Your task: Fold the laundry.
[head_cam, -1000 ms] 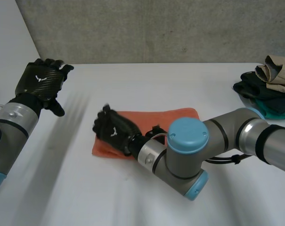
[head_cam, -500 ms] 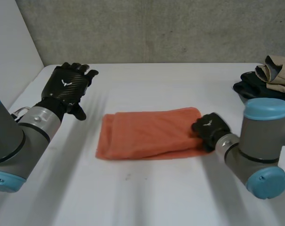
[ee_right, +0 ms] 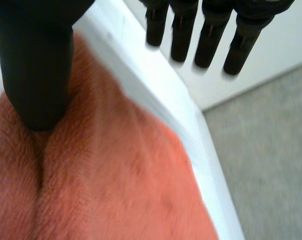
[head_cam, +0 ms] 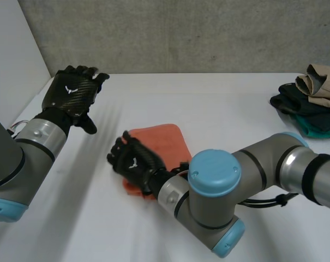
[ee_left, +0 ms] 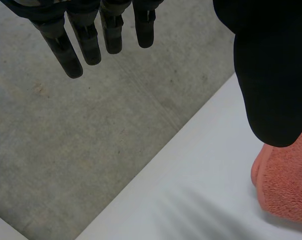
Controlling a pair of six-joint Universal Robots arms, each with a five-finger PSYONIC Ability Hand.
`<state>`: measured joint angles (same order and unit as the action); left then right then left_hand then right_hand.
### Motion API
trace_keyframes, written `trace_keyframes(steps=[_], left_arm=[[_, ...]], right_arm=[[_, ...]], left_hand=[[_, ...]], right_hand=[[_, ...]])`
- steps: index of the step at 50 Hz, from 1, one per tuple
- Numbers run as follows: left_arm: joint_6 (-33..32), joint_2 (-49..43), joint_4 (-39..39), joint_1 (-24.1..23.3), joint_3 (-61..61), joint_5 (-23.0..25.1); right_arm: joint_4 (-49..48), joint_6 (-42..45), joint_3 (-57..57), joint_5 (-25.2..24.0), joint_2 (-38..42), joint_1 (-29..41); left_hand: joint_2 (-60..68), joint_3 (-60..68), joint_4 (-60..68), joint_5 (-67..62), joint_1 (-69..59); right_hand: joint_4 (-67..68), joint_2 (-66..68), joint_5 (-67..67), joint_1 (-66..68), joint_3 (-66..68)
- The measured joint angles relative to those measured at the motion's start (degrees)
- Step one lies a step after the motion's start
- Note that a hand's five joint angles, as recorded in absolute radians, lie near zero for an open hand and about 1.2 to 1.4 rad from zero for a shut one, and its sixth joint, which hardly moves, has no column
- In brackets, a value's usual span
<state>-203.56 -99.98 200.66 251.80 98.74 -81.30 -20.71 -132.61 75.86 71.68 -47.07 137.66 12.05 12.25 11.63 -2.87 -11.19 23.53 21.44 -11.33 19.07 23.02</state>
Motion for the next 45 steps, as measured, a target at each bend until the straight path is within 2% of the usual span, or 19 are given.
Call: trace_keyframes(steps=[2,7,8,13,18,23,30,37,45], left_arm=[[1.63,-0.02,-0.08,-0.38,-0.55,-0.63],[6.58,-0.35,-0.58,-1.88,-2.92,-2.38],[7.86,-0.53,-0.93,-2.52,-3.68,-2.88],[11.47,-2.56,-3.17,-6.44,-6.59,-4.77],[12.80,-8.34,-6.64,-12.75,-10.77,-8.19],[12.90,-17.16,-11.09,-17.93,-16.31,-14.64],[12.82,-27.15,-18.34,-19.75,-22.05,-20.94],[12.70,-30.36,-21.77,-19.03,-23.12,-21.72],[11.58,-25.02,-21.83,-18.39,-23.05,-20.94]], right_arm=[[1.40,-1.82,0.16,2.69,-0.87,-0.50],[3.57,-12.15,1.86,7.01,-6.49,-3.92],[4.39,-16.60,2.38,7.44,-8.65,-5.22],[10.31,-31.52,2.19,6.91,-14.20,-9.86],[19.02,-38.71,-2.27,5.78,-12.70,-13.57],[26.62,-39.98,-9.52,5.35,-6.19,-15.12],[32.65,-39.24,-19.08,5.16,4.17,-15.70],[35.24,-36.56,-23.05,5.29,8.94,-16.10],[33.93,-27.13,-20.93,8.00,3.12,-15.87]], left_hand=[[0.00,0.00,0.00,0.00,0.00],[0.00,0.00,0.00,0.00,0.00],[0.00,0.00,0.00,0.00,0.00],[0.00,0.00,0.00,0.00,0.00],[0.00,0.00,0.00,0.00,0.00],[0.00,0.00,0.00,0.00,0.00],[0.00,0.00,0.00,0.00,0.00],[0.00,0.00,0.00,0.00,0.00],[0.00,0.00,0.00,0.02,0.00]], right_hand=[[-9.53,-8.19,7.46,-6.07,-9.20],[-11.44,-9.08,8.75,-6.22,-11.10],[-11.44,-9.08,8.75,-6.22,-11.10],[-11.44,-9.08,8.75,-6.22,-11.10],[-11.44,-9.08,8.75,-6.22,-11.11],[-11.44,-9.08,8.75,-6.22,-11.10],[-11.44,-9.08,8.75,-6.22,-11.10],[-11.44,-9.08,8.75,-6.22,-11.10],[-11.44,-9.08,8.92,-6.22,-11.10]])
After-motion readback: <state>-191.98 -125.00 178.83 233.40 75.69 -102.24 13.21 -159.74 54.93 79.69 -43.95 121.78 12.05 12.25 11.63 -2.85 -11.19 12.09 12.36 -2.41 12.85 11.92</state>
